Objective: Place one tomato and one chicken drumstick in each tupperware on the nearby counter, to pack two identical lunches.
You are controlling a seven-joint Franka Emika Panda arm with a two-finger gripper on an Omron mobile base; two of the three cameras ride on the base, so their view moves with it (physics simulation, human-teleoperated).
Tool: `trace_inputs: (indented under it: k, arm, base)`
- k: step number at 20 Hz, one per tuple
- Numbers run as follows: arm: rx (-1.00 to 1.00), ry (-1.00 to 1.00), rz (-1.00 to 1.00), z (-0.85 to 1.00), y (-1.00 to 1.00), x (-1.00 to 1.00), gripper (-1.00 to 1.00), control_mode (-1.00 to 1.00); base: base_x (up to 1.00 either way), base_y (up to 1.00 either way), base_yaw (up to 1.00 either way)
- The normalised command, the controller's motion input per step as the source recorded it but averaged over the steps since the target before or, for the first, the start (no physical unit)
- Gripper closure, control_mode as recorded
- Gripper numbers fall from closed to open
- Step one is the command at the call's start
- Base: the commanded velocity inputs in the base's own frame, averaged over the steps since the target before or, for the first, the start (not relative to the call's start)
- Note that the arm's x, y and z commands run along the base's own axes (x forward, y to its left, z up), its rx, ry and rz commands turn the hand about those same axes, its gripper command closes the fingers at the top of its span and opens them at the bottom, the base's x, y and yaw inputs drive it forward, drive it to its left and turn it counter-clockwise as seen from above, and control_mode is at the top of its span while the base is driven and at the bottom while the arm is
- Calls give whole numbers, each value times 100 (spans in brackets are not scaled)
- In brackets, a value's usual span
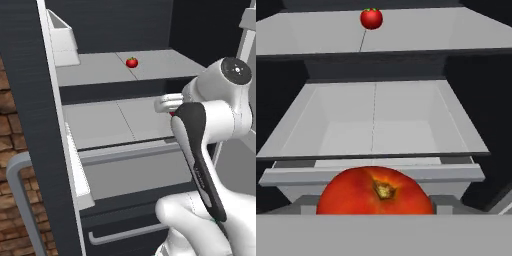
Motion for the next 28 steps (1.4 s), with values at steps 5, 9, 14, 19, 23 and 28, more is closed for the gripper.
trace_inputs:
  k: [5, 9, 14, 19, 23, 28]
  arm:
    - [0, 0, 0, 0, 0, 0, 100, 100]
    - [0, 0, 0, 0, 0, 0, 100, 100]
    - [0, 0, 0, 0, 0, 0, 100, 100]
    - [0, 0, 0, 0, 0, 0, 100, 100]
    - [0, 0, 0, 0, 0, 0, 100, 100]
    - [0, 0, 0, 0, 0, 0, 100, 100]
  base:
    - [-100, -1, 0]
    - [-100, -41, 0]
    - [-92, -94, -5]
    - [-35, -100, -5]
    - [-4, -100, -3]
    - [3, -100, 0]
